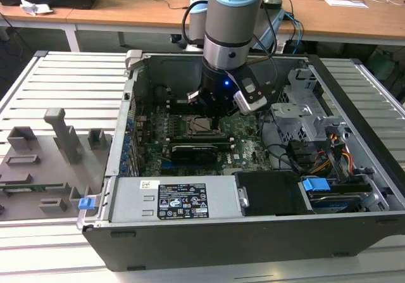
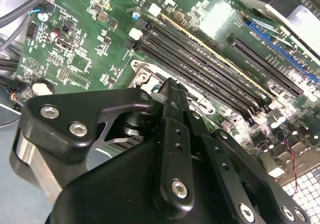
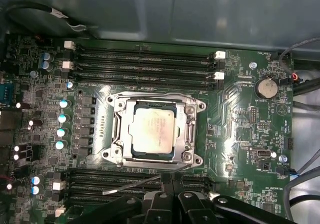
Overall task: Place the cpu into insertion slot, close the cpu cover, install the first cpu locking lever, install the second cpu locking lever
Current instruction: 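Install the second cpu locking lever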
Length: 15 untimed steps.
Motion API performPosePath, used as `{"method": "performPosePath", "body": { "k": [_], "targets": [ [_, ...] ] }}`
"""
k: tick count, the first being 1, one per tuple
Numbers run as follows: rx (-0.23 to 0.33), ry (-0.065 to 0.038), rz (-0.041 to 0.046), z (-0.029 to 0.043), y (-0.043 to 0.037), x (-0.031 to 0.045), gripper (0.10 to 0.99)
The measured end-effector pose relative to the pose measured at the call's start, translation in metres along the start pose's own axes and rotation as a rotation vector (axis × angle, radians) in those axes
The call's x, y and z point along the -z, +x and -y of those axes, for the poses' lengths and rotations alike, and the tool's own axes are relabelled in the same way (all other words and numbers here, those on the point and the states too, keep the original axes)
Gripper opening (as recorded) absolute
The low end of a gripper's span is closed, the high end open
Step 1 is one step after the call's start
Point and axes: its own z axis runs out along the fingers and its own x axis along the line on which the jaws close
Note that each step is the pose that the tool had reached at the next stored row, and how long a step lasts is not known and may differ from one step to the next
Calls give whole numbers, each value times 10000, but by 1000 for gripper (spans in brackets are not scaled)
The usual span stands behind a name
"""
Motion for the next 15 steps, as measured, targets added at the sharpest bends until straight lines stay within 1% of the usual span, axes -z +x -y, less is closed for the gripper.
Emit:
{"method": "performPosePath", "body": {
  "k": [1, 3, 5, 9, 12, 13, 15],
  "targets": [
    [0, -32, 2, 24, 3, -1, 106],
    [4, -65, 3, 35, 23, -5, 106],
    [32, -80, 4, 35, 75, -11, 106],
    [77, -80, 0, 30, 173, -17, 106],
    [123, -80, -4, 25, 261, -26, 106],
    [143, -81, -5, 24, 284, -33, 106],
    [217, -81, -10, 23, 340, -71, 106]
  ]
}}
